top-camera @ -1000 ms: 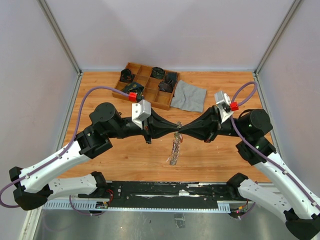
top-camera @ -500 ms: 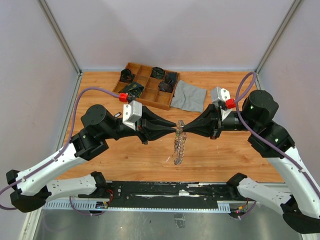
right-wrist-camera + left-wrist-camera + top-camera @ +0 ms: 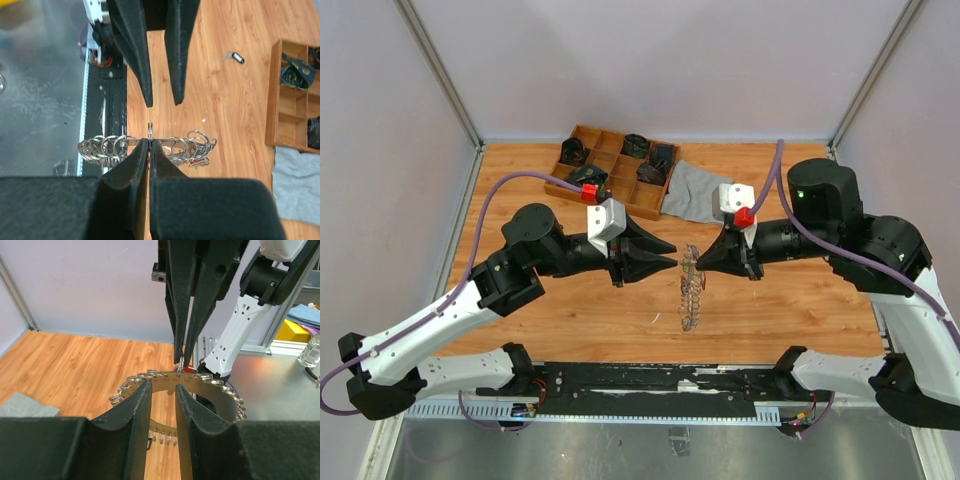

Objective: Put the keys on the keyring

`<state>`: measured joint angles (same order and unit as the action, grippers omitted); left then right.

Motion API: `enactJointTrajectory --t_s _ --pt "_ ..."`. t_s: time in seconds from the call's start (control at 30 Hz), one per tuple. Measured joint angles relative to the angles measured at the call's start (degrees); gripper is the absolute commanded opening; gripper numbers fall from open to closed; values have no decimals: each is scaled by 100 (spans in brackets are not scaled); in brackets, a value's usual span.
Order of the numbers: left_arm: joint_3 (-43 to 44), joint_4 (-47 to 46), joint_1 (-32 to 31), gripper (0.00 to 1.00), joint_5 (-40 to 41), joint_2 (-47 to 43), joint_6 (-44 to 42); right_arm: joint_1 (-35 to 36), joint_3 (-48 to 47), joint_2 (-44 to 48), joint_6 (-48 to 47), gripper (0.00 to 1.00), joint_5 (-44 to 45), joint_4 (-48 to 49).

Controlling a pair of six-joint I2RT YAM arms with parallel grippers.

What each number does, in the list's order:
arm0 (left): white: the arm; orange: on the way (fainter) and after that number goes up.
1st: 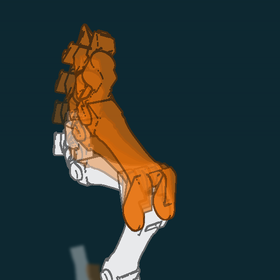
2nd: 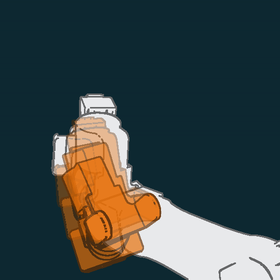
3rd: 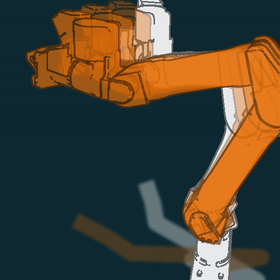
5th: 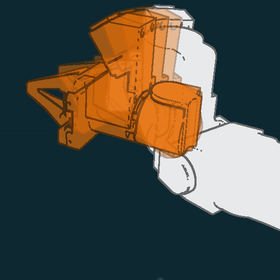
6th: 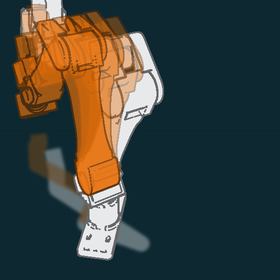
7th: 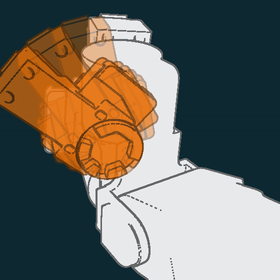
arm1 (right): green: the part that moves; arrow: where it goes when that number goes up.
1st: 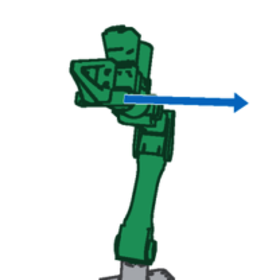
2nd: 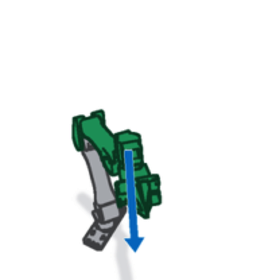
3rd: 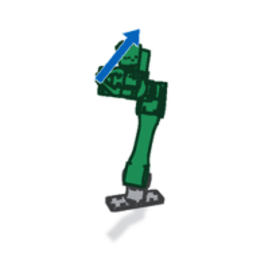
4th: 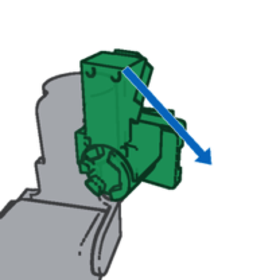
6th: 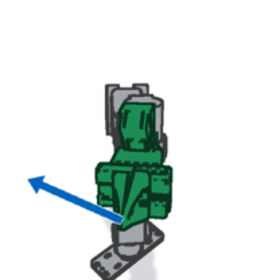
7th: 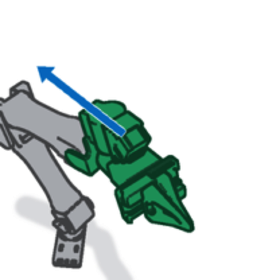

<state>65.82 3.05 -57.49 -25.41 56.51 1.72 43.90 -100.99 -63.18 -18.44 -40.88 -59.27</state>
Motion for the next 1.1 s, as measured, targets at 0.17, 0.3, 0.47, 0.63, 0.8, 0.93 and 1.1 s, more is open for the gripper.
enactJointTrajectory --t_s 0.17,0.3,0.47,0.63,0.8,0.93,1.1 --pt "0 59 0 36 26 2 -13 763 -664 -472 -275 1 966 -903" --pt "7 101 0 40 22 37 -24 1084 -994 -813 -402 1 1539 -1300" --pt "7 229 0 42 17 66 -63 1126 -1019 -942 -459 1 1814 -1478" --pt "15 302 0 42 -76 92 -155 1204 -1115 -981 -481 1 1871 -1537" --pt "39 319 0 45 -157 184 -205 1224 -1259 -1003 -498 1 1886 -1523" --pt "39 317 0 45 -173 216 -229 1237 -1268 -1008 -505 1 1882 -1519" --pt "76 306 0 37 -203 251 -256 1279 -1268 -1027 -507 1 1843 -1517"
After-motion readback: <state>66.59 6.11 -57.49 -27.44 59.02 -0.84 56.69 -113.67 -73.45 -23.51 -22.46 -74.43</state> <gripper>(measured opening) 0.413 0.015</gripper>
